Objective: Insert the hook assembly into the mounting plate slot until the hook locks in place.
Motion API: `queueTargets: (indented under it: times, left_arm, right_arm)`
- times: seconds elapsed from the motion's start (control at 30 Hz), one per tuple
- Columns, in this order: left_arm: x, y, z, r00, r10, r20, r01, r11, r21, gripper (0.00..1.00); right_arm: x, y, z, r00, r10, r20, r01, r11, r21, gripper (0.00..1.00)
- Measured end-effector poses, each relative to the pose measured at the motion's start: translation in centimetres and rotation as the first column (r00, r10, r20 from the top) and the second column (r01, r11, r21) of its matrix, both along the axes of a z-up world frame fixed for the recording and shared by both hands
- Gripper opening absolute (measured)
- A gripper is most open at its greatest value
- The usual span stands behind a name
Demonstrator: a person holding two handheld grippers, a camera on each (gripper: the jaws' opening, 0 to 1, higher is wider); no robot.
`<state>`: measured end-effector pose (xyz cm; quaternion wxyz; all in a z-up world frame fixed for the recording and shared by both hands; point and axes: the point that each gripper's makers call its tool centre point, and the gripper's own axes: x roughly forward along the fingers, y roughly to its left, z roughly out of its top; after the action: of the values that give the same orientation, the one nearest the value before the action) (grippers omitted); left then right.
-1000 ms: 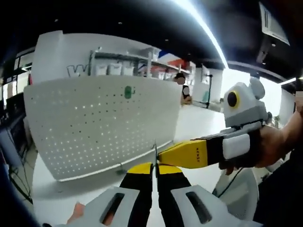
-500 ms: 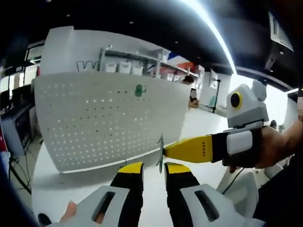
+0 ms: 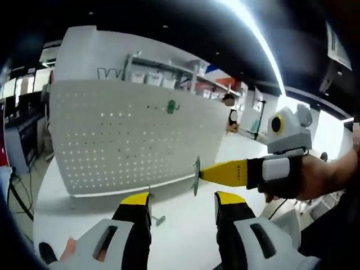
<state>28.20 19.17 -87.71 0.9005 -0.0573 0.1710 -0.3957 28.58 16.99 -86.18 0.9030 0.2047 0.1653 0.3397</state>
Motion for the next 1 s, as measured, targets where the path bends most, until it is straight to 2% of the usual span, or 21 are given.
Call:
queueTargets:
  times: [0.13, 0.27, 0.4, 0.53, 0.63, 0.77, 0.9, 1.0]
  left_arm:
    - [-0.4, -0.2, 0.5, 1.0, -0.01, 0.018, 0.01, 1.0, -0.015, 0.55]
    - [-0.9, -0.8, 1.3, 0.999, -0.028, 0.042, 0.029, 1.0, -0.01, 0.61]
    - [-1.1, -1.2, 1.4, 0.998, -0.038, 0.047, 0.039, 0.999, -0.014, 0.69]
    - [-1.6, -1.5, 1.2, 0.998, -0.058, 0.028, 0.058, 0.998, -0.014, 0.67]
    - [-1.7, -1.7, 1.4, 0.998, -0.056, 0.031, 0.057, 0.998, -0.026, 0.75]
    - [-1.5, -2.0, 1.7, 0.998, -0.052, 0.033, 0.053, 0.998, -0.044, 0.8]
    - [-1.4, -2.1, 1.9, 0.998, -0.05, 0.037, 0.051, 0.998, -0.044, 0.86]
    - [-1.4, -2.2, 2.1, 0.998, -0.05, 0.041, 0.052, 0.997, -0.052, 0.86]
  right_arm:
    - [0.3, -0.5, 0.1, 1.0, -0.011, 0.019, 0.011, 1.0, -0.017, 0.01]
    - [0.9, -1.2, 0.2, 0.999, -0.038, 0.038, 0.04, 0.999, -0.033, 0.01]
    - [1.6, -1.8, 0.2, 0.997, -0.061, 0.055, 0.064, 0.997, -0.052, 0.01]
    - [2.2, -2.3, 0.5, 0.992, -0.088, 0.091, 0.095, 0.992, -0.079, 0.01]
    - [2.9, -2.9, 0.7, 0.983, -0.143, 0.115, 0.152, 0.985, -0.078, 0.01]
    - [3.6, -3.6, 1.0, 0.969, -0.199, 0.147, 0.213, 0.974, -0.081, 0.01]
    - [4.2, -4.1, 1.1, 0.96, -0.225, 0.165, 0.242, 0.966, -0.092, 0.01]
    - [4.8, -4.4, 1.5, 0.951, -0.239, 0.196, 0.263, 0.959, -0.103, 0.01]
